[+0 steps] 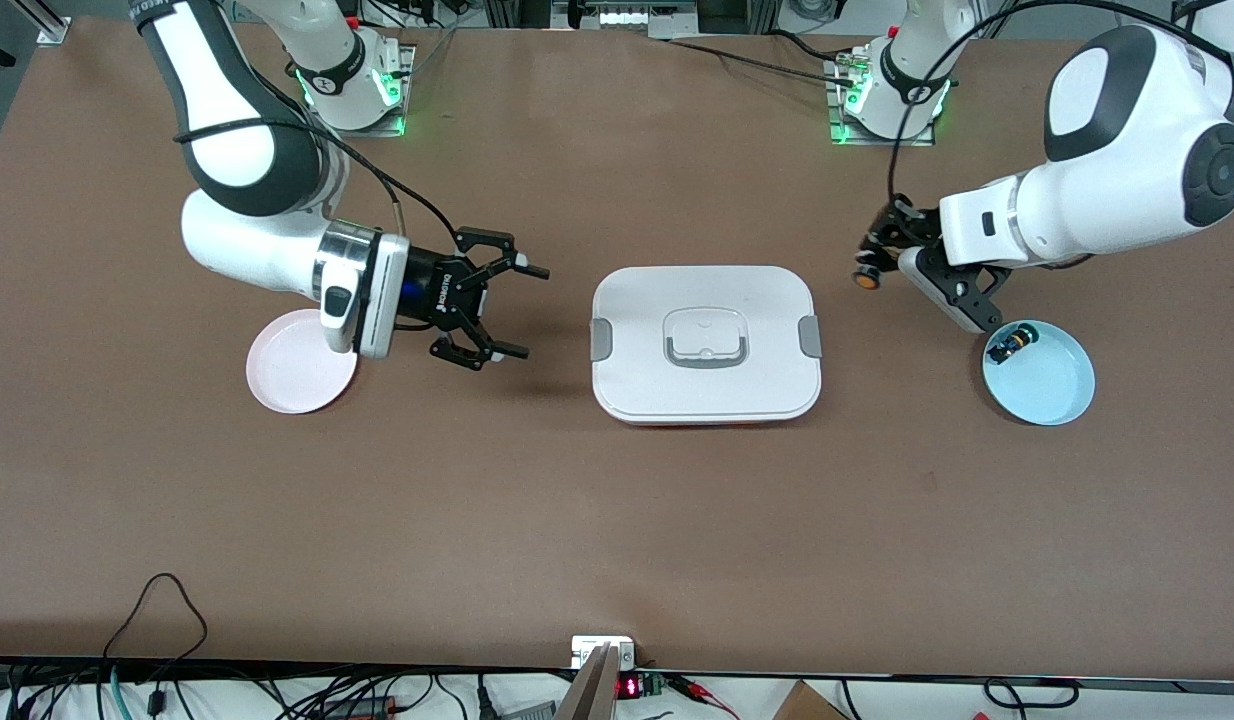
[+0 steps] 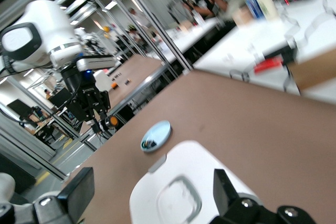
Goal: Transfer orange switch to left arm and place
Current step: 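Carry the switch to the blue dish while the right gripper withdraws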
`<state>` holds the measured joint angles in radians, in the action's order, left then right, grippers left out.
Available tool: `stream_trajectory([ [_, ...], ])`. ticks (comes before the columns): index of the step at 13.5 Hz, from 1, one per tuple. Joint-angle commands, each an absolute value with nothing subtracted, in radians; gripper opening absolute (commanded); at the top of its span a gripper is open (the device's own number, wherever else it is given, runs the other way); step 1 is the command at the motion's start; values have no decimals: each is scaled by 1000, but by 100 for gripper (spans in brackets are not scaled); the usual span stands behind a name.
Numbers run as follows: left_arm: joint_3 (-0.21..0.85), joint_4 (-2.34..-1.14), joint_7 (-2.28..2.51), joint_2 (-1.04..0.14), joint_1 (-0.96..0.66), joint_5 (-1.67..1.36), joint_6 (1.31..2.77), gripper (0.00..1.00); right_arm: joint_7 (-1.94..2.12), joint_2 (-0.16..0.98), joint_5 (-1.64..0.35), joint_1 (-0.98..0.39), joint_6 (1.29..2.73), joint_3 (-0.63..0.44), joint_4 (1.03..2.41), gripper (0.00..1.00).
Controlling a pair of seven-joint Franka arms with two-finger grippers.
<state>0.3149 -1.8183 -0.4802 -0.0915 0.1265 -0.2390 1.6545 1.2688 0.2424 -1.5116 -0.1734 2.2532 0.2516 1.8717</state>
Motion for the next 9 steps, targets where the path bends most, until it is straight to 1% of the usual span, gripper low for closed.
stream_trajectory([
  [1,321,-1759,-632,-173,127,-24,1634,24,935,213,-1346,-161,2278,259,1879,100],
  [2,322,-1755,-670,-190,133,29,1637,24,794,203,-1245,-161,2279,253,1878,100],
  [4,319,-1759,-769,-221,133,165,1676,24,512,201,-978,-161,2279,244,1855,100],
  [6,321,-1769,-868,-264,140,279,1704,24,298,201,-840,-160,2266,244,1824,100],
  [7,319,-1776,-909,-276,158,297,1729,24,220,199,-772,-160,2231,242,1821,100],
  [9,321,-1842,-1050,-287,240,339,1820,24,13,186,-570,-156,2122,219,1816,100],
])
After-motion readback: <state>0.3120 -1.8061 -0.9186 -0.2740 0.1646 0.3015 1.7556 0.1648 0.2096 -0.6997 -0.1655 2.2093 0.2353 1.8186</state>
